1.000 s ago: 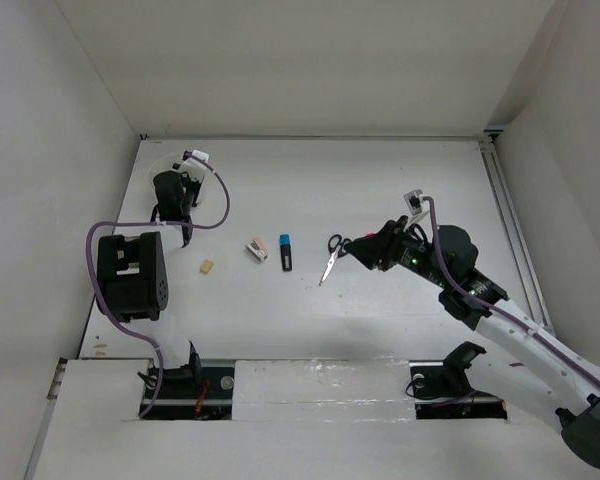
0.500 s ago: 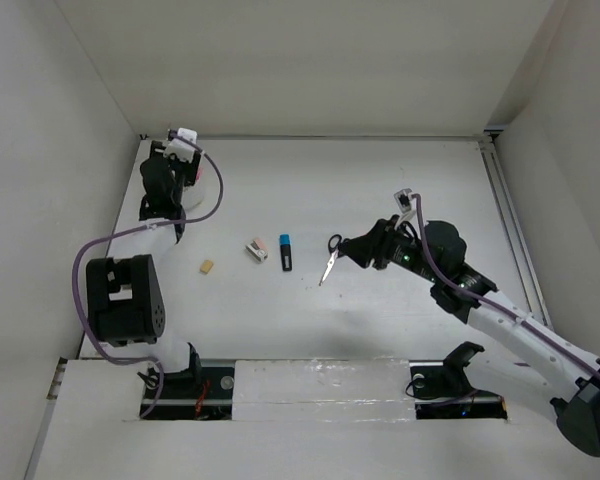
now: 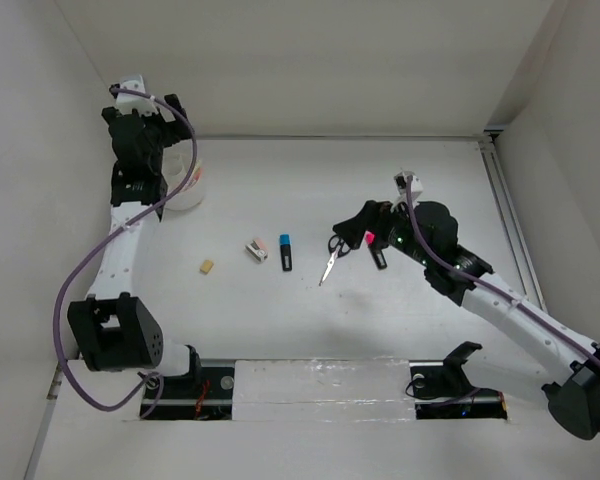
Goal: Sort the stationery into containers
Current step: Pick up the pen from the center of the board.
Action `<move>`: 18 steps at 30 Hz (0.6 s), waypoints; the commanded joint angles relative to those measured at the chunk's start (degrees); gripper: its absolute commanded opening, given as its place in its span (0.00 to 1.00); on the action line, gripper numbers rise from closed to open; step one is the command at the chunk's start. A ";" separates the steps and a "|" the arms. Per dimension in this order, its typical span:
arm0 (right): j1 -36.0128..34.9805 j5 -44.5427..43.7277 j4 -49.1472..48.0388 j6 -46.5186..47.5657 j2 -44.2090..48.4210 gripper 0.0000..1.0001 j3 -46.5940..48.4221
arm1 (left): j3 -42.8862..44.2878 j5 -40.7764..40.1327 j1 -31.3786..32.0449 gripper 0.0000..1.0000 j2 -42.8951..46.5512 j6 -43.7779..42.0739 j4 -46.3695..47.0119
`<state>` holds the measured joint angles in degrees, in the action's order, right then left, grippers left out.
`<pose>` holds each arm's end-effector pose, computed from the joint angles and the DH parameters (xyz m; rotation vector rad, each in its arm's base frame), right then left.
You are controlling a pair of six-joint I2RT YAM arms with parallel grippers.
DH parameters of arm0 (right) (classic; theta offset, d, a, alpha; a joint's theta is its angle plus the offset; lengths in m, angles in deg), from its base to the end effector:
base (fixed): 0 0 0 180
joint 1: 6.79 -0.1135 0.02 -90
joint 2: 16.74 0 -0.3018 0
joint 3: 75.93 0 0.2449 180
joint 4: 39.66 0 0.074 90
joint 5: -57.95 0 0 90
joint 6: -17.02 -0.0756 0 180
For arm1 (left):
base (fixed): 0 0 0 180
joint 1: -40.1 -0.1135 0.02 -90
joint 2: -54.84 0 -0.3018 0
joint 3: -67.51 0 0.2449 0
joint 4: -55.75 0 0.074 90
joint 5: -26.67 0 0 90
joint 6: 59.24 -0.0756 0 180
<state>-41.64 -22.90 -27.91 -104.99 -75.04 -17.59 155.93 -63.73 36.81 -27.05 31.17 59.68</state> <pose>0.1998 0.1538 0.3403 -0.1687 1.8733 0.9670 0.3672 0.0216 0.4673 -0.0506 1.3875 0.0468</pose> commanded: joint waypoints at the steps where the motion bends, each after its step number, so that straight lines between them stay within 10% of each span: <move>1: -0.04 -8.78 6.20 3.79 -1.54 1.00 6.62 | 2.67 1.55 0.56 1.00 6.55 15.64 -11.95; 4: -0.65 -12.13 11.83 4.32 -4.00 1.00 9.44 | -3.29 1.71 0.56 1.00 14.54 28.06 -12.41; 12: -3.91 -24.35 24.05 3.71 -8.24 0.99 16.39 | -15.43 19.54 0.56 1.00 26.16 29.92 -11.16; 18: 2.56 -24.28 31.09 5.99 -11.39 0.99 17.01 | -15.26 15.09 0.56 1.00 26.78 27.81 -24.42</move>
<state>-43.34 -45.31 -1.36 -100.92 -85.14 -3.25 141.33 -48.63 37.40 -0.58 58.77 41.84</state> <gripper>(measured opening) 0.991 0.997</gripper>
